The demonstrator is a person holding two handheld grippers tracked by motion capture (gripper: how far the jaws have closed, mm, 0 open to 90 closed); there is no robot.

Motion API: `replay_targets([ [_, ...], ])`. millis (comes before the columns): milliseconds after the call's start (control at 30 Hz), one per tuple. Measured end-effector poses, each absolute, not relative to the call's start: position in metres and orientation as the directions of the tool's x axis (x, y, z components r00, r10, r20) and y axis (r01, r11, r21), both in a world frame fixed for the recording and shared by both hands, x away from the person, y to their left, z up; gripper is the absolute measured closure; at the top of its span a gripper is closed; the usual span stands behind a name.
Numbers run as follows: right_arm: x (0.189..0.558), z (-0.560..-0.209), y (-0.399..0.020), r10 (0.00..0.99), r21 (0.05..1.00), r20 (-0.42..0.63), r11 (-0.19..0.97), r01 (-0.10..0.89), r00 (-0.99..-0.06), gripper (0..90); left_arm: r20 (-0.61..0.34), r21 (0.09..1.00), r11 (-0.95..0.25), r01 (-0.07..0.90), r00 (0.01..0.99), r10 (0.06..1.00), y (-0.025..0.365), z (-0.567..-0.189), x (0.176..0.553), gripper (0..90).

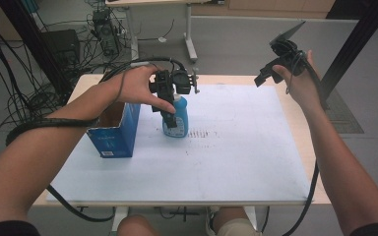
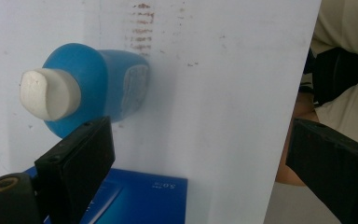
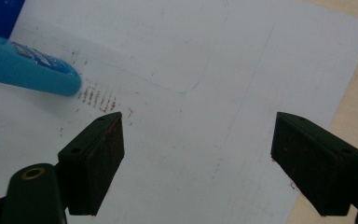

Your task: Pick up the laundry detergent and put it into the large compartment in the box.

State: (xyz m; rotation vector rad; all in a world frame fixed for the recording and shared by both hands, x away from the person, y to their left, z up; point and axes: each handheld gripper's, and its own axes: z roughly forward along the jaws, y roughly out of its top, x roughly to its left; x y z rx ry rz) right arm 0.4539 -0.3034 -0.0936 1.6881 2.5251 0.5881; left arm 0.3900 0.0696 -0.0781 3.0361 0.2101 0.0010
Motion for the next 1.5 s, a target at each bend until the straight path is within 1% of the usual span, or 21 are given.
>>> replay_targets([
  [833,0.45,-0.093,-0.304,0.9,0.331,0.171,0.332,0.883,-0.402,16.9,0.013,0.107,-0.985,0.134,0.991,0.137,0.073,-0.075,0.395,8.2],
  [1333,0.443,-0.091,-0.3,0.898,0.326,0.166,0.341,0.882,-0.408,16.8,0.037,0.124,-0.983,0.135,0.989,0.141,0.078,-0.076,0.412,8.3],
  [1500,0.441,-0.09,-0.3,0.897,0.327,0.167,0.341,0.881,-0.409,16.8,0.048,0.114,-0.985,0.131,0.989,0.137,0.075,-0.075,0.42,8.3],
])
